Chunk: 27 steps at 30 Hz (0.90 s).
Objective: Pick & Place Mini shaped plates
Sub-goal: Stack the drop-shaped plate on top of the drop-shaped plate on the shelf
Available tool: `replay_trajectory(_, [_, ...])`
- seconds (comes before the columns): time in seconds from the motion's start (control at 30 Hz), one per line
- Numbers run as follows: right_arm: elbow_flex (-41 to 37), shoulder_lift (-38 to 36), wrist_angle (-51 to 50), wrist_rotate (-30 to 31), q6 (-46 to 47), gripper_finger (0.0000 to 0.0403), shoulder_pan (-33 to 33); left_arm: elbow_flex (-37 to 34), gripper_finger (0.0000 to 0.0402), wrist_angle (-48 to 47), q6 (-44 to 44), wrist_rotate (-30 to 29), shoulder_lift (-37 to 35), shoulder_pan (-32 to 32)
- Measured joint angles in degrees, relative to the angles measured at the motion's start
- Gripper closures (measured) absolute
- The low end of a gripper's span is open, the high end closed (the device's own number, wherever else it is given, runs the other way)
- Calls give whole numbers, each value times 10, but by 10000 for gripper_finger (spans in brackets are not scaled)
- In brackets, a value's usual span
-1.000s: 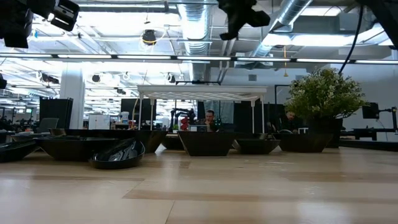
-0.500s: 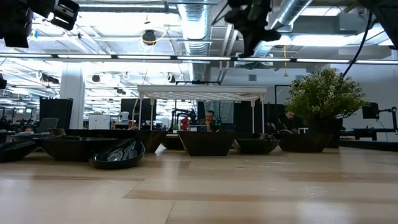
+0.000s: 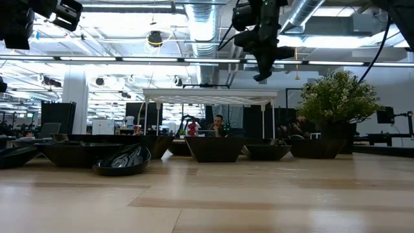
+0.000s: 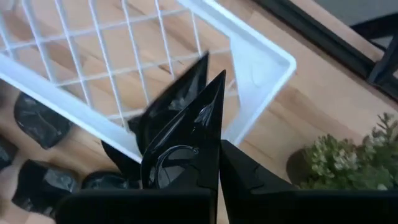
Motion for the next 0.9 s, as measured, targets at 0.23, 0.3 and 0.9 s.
replay_trajectory(0.23, [-1, 0, 22, -13, 6, 403, 0, 0, 219, 0, 0, 0, 0, 0])
replay_trajectory(0.3, [-1, 0, 33, -13, 6, 403, 0, 0, 219, 0, 0, 0, 0, 0])
replay_trajectory(0.9, [-2, -42, 30, -29, -59, 403, -27, 0, 219, 0, 0, 0, 0, 0])
